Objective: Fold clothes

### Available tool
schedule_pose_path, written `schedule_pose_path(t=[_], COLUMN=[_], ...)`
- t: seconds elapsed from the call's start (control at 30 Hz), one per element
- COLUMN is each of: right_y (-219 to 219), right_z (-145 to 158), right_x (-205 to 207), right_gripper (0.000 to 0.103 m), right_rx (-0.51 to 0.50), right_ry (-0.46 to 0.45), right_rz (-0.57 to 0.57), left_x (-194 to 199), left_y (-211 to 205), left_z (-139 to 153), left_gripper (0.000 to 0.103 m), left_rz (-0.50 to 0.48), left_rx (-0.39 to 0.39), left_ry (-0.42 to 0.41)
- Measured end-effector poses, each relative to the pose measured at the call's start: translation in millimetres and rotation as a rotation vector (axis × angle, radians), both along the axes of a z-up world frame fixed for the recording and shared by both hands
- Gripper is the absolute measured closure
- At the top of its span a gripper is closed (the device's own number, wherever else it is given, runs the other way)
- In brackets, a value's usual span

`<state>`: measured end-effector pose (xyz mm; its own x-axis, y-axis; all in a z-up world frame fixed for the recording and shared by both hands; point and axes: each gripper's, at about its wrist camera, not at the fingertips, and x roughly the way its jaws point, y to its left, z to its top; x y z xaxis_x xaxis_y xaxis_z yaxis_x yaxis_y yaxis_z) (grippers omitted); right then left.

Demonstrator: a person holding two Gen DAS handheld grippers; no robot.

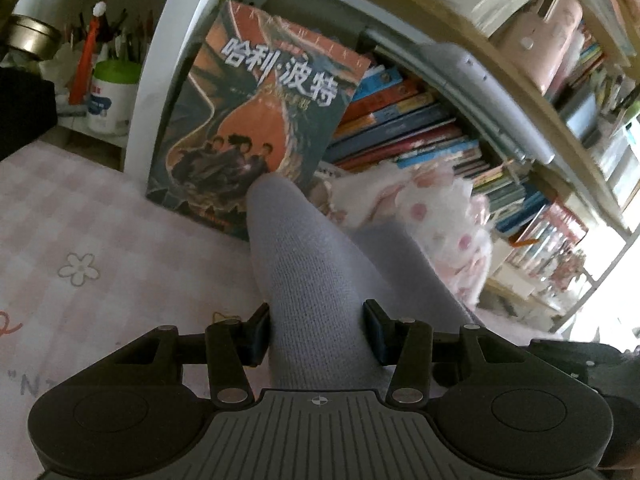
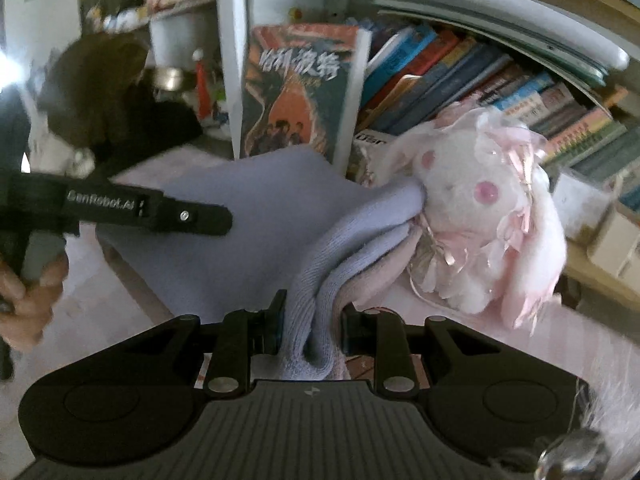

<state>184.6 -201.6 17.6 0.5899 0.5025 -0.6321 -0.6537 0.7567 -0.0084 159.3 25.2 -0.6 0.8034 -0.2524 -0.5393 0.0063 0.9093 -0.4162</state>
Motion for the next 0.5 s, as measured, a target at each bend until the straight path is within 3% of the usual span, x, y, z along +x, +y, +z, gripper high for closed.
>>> schedule_pose_path(t=[0.13, 0.33, 0.37, 0.5], right_y=[5, -22, -25, -34], right_z=[-25, -46, -46, -37], right_x=[9, 30, 30, 22], right_gripper=[0.081, 0.068, 0.06, 0.052], right_rx=[-0.056, 0.107, 0.11, 0.129], right_ry=[0.056, 0.272, 0.277, 0.264], right_rz=[0.006, -0.172, -0.186, -0.221], left_x=[6, 1, 1, -4], left_y=[1, 3, 4, 3], left_z=[-22, -31, -30, -18], left_gripper=[0.056, 0.05, 0.047, 0.044], left_rz=[0.018, 0.05, 0.053, 0.074], left_rx=[0.005, -0.017, -0.014, 0.065], left_ry=[0.101, 0.151, 0.16, 0.138])
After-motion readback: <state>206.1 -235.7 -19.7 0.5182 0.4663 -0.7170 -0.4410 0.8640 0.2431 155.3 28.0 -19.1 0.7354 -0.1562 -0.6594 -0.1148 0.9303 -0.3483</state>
